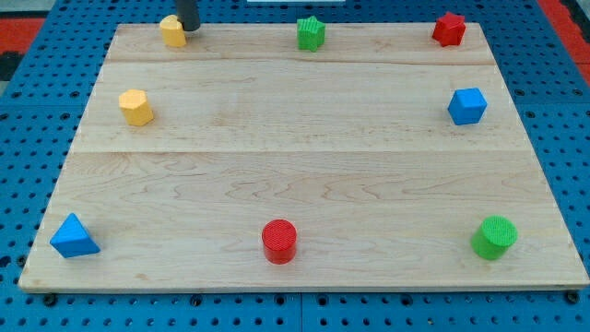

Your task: Place the yellow heart bottom left to the green star

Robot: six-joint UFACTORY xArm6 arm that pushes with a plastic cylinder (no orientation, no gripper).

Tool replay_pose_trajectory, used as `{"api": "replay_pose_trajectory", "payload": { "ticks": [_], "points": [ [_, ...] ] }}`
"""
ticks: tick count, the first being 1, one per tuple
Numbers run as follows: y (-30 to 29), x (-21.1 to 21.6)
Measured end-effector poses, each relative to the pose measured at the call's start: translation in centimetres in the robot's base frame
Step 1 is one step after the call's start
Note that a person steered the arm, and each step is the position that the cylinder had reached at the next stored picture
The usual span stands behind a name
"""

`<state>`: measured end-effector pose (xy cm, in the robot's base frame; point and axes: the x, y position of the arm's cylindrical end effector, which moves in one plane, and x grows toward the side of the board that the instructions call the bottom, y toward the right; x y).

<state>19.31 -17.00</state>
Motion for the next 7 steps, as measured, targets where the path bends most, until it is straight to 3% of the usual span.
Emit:
{"api": "replay_pose_trajectory", "payload": {
  "ticks": [3, 5, 7],
  "points": [
    [3.3, 2.7],
    [6.1, 9.1],
    [6.2, 8.8]
  ]
}}
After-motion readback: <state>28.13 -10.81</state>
